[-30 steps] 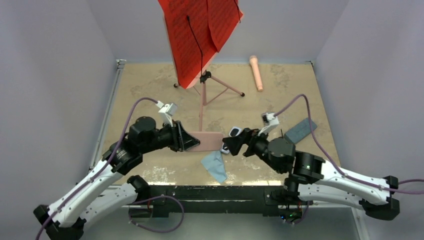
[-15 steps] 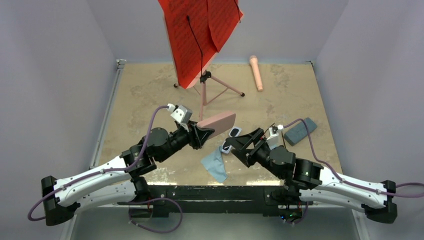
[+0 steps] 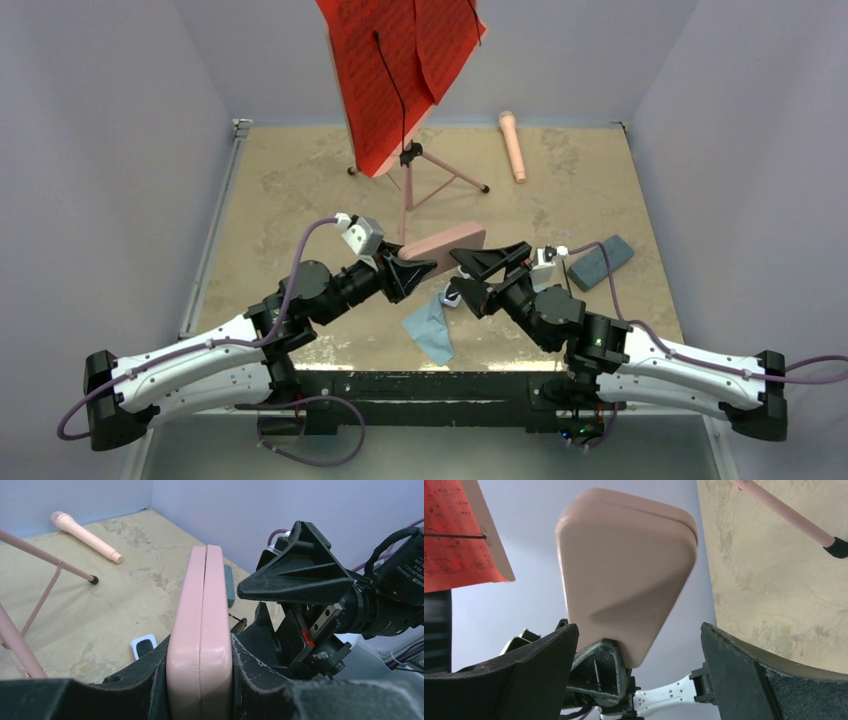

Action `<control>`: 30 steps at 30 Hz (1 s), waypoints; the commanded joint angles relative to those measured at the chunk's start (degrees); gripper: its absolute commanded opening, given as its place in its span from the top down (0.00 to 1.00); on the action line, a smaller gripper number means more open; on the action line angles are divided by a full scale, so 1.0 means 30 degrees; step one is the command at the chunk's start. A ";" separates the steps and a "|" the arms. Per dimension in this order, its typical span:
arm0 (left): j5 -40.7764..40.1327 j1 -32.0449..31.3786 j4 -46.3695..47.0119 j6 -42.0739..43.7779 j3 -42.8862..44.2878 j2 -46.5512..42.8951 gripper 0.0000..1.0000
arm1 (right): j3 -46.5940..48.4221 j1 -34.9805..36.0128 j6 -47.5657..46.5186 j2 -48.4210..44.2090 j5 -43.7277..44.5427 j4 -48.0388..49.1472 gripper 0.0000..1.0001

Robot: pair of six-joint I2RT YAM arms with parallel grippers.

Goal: Organize the sunglasses
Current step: Pass from the left arm to the right

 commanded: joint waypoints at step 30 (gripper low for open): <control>0.5202 -0.1284 -0.4347 -0.2991 0.1895 -0.0354 0.00 | 0.2447 -0.2382 -0.8811 0.0372 -0.3911 0.2223 0.76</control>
